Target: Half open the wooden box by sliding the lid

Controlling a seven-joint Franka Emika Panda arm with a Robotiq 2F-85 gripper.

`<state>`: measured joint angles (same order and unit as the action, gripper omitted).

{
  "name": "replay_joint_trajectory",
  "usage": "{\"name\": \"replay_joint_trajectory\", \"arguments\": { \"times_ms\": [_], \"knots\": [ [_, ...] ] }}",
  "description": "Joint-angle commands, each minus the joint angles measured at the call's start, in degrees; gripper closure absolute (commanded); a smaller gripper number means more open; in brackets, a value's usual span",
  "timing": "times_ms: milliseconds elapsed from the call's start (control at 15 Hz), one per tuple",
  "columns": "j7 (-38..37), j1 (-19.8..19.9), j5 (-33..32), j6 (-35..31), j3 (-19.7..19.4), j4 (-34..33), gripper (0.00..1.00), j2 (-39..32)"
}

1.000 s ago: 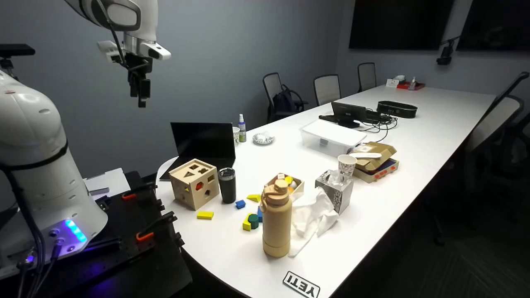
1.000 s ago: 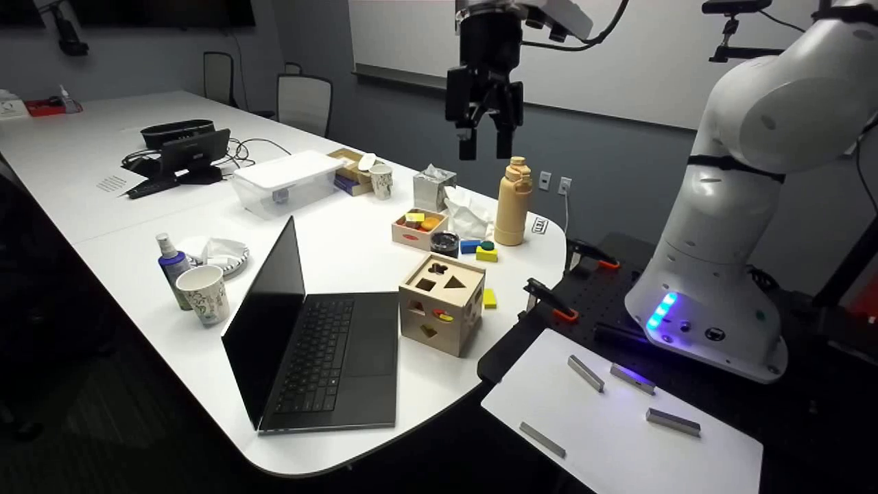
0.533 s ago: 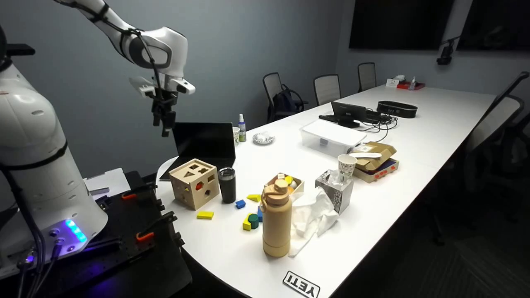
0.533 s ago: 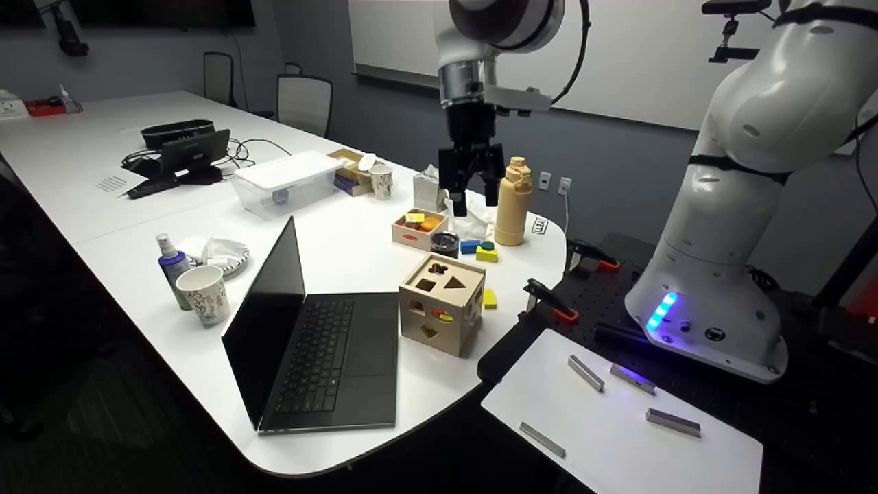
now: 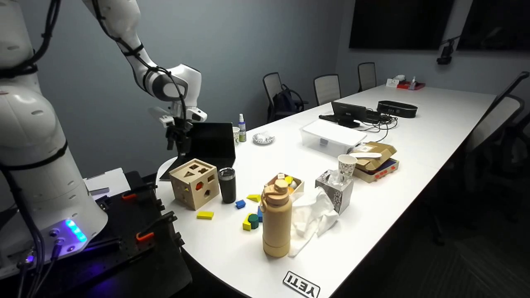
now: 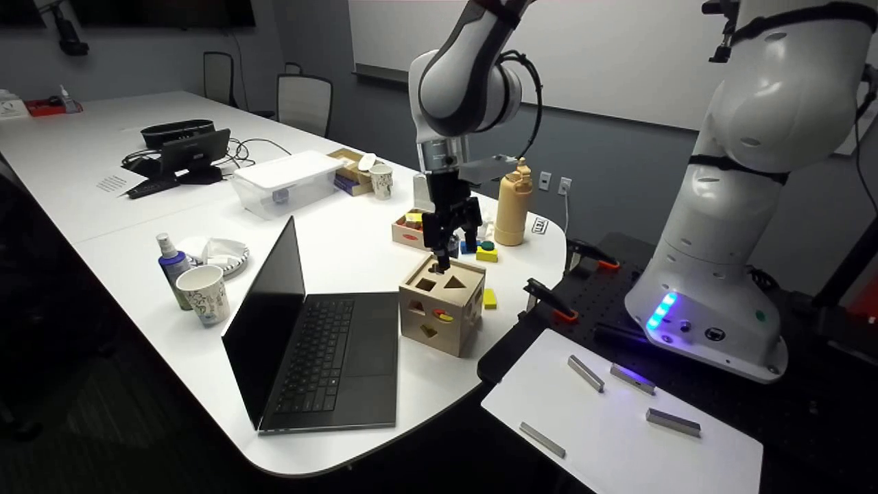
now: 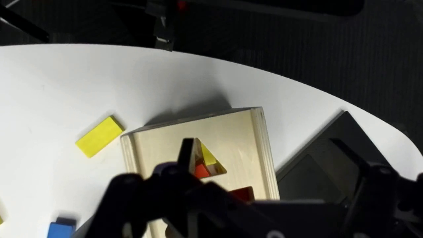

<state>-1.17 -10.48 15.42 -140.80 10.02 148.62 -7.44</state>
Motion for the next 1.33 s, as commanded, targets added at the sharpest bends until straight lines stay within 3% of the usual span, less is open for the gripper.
{"name": "replay_joint_trajectory", "arguments": {
  "times_ms": [0,600,1267],
  "knots": [
    [-1.34,-0.4,-3.28,-5.76,0.27,-2.63,0.0,-5.64],
    [-7.81,-1.94,-8.32,-21.4,-1.48,-3.71,0.0,-13.71],
    [-19.43,-11.36,-18.27,-25.07,-12.14,-5.35,0.0,-17.82]
  ]
}}
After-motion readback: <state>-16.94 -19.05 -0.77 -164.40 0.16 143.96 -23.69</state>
